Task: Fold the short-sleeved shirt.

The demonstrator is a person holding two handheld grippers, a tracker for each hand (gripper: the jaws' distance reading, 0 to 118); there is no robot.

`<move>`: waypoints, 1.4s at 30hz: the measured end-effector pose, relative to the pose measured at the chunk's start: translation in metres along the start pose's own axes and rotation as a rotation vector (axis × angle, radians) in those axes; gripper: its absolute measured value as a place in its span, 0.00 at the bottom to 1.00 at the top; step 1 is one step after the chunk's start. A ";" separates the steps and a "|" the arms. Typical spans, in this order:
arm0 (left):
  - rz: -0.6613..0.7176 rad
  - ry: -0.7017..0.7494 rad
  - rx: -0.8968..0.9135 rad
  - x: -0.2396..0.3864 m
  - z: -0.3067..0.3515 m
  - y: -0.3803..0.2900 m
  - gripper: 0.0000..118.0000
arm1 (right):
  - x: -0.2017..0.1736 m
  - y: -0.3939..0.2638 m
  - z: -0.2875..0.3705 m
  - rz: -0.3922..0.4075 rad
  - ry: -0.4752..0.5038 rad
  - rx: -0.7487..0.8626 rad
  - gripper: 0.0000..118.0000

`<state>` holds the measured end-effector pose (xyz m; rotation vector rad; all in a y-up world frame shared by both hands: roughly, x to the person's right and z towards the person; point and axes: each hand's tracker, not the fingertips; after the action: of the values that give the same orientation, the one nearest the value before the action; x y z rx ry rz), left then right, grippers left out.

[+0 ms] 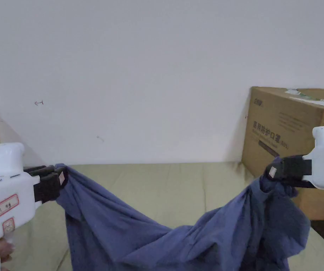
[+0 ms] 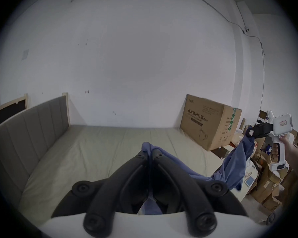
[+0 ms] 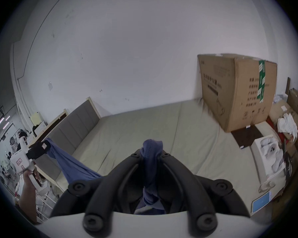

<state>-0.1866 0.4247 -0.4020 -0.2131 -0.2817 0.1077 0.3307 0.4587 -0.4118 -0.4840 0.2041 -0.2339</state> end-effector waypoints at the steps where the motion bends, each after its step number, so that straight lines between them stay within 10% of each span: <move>1: 0.005 -0.006 0.011 -0.002 -0.002 0.007 0.03 | -0.002 0.007 0.000 0.012 -0.011 0.010 0.10; 20: 0.049 0.126 0.049 -0.060 -0.118 0.048 0.03 | -0.001 0.073 -0.153 0.010 -0.098 0.048 0.10; 32: 0.143 0.139 -0.564 -0.109 -0.118 -0.202 0.03 | 0.075 -0.200 -0.242 -0.064 -0.093 -0.509 0.10; 42: 0.201 0.141 -0.665 -0.124 -0.011 -0.252 0.03 | 0.095 -0.252 -0.126 -0.053 0.044 -0.554 0.10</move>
<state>-0.2833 0.1607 -0.3885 -0.9067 -0.1460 0.1946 0.3462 0.1616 -0.4132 -1.0355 0.3006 -0.2388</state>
